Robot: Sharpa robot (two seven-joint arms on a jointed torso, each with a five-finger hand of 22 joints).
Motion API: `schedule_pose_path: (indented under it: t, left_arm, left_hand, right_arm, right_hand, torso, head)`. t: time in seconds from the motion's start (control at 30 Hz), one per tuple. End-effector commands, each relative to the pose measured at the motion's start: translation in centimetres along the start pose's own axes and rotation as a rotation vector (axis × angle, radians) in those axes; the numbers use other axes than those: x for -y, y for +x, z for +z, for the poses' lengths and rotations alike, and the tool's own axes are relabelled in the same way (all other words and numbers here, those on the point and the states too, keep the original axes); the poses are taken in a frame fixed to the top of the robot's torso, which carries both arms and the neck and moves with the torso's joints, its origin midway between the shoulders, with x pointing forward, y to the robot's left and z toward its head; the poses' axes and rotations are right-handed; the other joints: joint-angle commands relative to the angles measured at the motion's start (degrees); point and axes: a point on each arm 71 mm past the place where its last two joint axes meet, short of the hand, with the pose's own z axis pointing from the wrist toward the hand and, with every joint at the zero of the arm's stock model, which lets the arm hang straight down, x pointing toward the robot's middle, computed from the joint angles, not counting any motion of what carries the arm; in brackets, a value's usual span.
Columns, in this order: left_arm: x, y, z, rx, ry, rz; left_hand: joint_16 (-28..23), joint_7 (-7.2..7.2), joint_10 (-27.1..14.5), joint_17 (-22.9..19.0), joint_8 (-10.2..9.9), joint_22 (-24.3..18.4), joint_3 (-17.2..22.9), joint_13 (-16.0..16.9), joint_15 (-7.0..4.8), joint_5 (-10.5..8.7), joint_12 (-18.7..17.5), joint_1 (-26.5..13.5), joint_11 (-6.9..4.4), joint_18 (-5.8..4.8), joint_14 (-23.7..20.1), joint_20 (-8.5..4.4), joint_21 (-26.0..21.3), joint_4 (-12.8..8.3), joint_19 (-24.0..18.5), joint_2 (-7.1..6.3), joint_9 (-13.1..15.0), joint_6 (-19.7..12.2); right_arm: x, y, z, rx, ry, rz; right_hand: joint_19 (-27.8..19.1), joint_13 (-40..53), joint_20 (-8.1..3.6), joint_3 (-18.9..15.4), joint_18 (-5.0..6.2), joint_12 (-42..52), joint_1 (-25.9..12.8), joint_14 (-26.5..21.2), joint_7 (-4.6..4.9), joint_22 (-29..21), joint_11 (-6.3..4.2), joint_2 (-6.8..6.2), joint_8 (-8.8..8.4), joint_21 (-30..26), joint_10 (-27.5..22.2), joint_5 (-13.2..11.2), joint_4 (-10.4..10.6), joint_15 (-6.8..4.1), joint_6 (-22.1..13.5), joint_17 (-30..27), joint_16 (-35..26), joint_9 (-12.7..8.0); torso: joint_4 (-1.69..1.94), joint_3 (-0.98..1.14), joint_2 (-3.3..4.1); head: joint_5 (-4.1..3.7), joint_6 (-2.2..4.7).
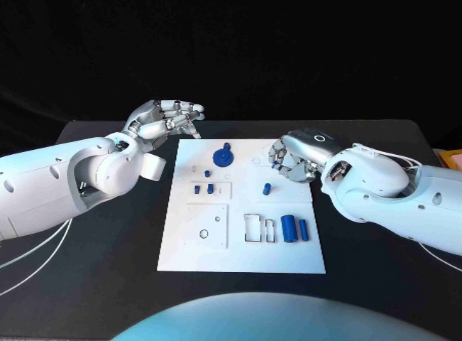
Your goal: Assemble the parts on the task board
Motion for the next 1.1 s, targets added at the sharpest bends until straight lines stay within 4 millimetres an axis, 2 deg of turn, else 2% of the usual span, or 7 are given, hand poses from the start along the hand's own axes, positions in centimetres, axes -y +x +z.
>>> schedule_pose_path:
  t: [0.03, 0.2, 0.47, 0.53, 0.6, 0.83, 1.1]
  left_arm:
    - [0.1, 0.2, 0.1, -0.008, 0.008, -0.003]
    - [0.0, 0.2, 0.3, -0.009, 0.009, -0.004]
    - [-0.2, 0.7, 0.7, -0.018, 0.007, -0.009]
    - [-0.2, 0.8, 0.8, -0.02, 0.006, -0.009]
    - [-0.2, 0.9, 0.9, -0.022, 0.005, -0.01]
    - [-0.4, 1.1, 1.3, -0.026, 0.003, -0.011]
    - [-0.5, 1.4, 1.5, -0.03, 0.0, -0.013]
  left_hand:
    - [-0.3, -0.07, -0.4, 0.0, -0.2, 0.1, -0.1, 0.1, -0.08, -0.04, 0.0, 0.6, -0.13, 0.58, -0.3, 0.39, 0.0, -0.3, 0.1, -0.14, -0.1, -0.3]
    - [-0.3, -0.07, -0.4, 0.0, -0.2, 0.1, -0.1, 0.1, -0.08, -0.04, 0.0, 0.6, -0.13, 0.58, -0.3, 0.39, 0.0, -0.3, 0.1, -0.14, -0.1, -0.3]
    - [-0.4, -0.02, -0.5, -0.2, -0.2, 0.2, 0.0, 0.1, -0.03, 0.01, 0.0, 0.5, -0.08, 0.56, -0.3, 0.4, 0.1, -0.4, 0.0, -0.08, -0.1, -0.3]
    - [-0.4, -0.02, -0.5, -0.2, -0.2, 0.2, 0.0, 0.1, -0.03, 0.01, 0.0, 0.5, -0.08, 0.56, -0.3, 0.4, 0.1, -0.4, 0.0, -0.08, -0.1, -0.3]
    - [-0.4, -0.02, -0.5, -0.2, -0.2, 0.2, 0.0, 0.1, -0.03, 0.0, 0.0, 0.5, -0.08, 0.56, -0.3, 0.4, 0.1, -0.4, 0.0, -0.09, -0.1, -0.3]
    - [-0.4, -0.02, -0.5, -0.2, -0.2, 0.2, -0.1, 0.1, -0.01, 0.0, 0.0, 0.5, -0.07, 0.55, -0.4, 0.41, 0.1, -0.4, 0.0, -0.1, -0.1, -0.3]
    - [-0.4, -0.03, -0.5, -0.2, -0.2, 0.2, -0.1, 0.1, 0.0, 0.0, 0.0, 0.4, -0.07, 0.54, -0.4, 0.41, 0.1, -0.4, 0.0, -0.1, -0.1, -0.3]
  right_arm:
    - [-1.8, -0.1, 0.1, 0.005, -0.043, 0.041]
    - [-4.5, 0.3, 0.4, -0.006, -0.111, 0.076]
    - [-8.1, 2.4, 0.7, -0.043, -0.194, 0.132]
    - [-8.7, 2.9, 0.7, -0.054, -0.207, 0.145]
    - [-9.3, 3.5, 0.7, -0.064, -0.219, 0.157]
    - [-11.1, 5.4, 0.6, -0.095, -0.25, 0.189]
    - [-11.7, 6.6, 0.8, -0.114, -0.258, 0.196]
  right_hand:
    - [0.8, 0.1, 0.02, -0.4, -0.86, 0.0, -0.4, 0.5, 0.0, 9.8, -0.52, -0.23, 0.3, 0.2, 0.7, -0.1, 0.1, -0.18, 0.3, -0.1, 0.2, 0.1]
    - [0.8, 0.1, 0.02, -0.4, -0.84, -0.1, -0.4, 0.5, -0.01, 9.8, -0.53, -0.23, 0.28, 0.1, 0.7, 0.0, 0.1, -0.18, 0.2, -0.1, 0.2, 0.1]
    - [0.9, 0.1, 0.0, -0.3, -0.87, -0.1, -0.4, 0.5, 0.01, 9.9, -0.52, -0.11, 0.2, 0.3, 0.6, 0.0, 0.2, -0.19, 0.2, 0.1, 0.3, 0.1]
    - [0.9, 0.1, 0.0, -0.3, -0.87, -0.1, -0.4, 0.5, 0.01, 9.9, -0.52, -0.09, 0.18, 0.3, 0.6, 0.0, 0.2, -0.19, 0.1, 0.2, 0.4, 0.1]
    - [0.9, 0.1, 0.0, -0.3, -0.87, -0.1, -0.4, 0.5, 0.01, 9.9, -0.52, -0.09, 0.18, 0.3, 0.6, 0.0, 0.2, -0.19, 0.1, 0.2, 0.4, 0.1]
    - [0.8, 0.1, 0.0, -0.2, -0.85, -0.2, -0.4, 0.6, 0.02, 9.8, -0.52, -0.03, 0.13, 0.2, 0.6, 0.0, 0.2, -0.2, 0.1, 0.3, 0.5, 0.1]
    - [0.9, 0.2, -0.01, -0.2, -0.87, -0.2, -0.3, 0.6, 0.04, 9.9, -0.52, 0.05, 0.06, 0.3, 0.5, 0.0, 0.1, -0.2, 0.0, 0.4, 0.6, 0.1]
  torso:
    - [0.06, 0.03, -0.04]
    - [0.04, -0.07, -0.1]
    - [0.3, -0.09, -0.06]
    - [0.22, -0.11, -0.04]
    - [0.16, -0.14, -0.02]
    - [0.01, -0.12, 0.01]
    - [0.1, -0.11, 0.07]
  head:
    - [1.14, 0.01]
    - [2.72, 0.01]
    - [6.71, 0.01]
    - [7.74, 0.01]
    - [8.36, 0.01]
    - [9.99, 0.01]
    - [10.71, 0.01]
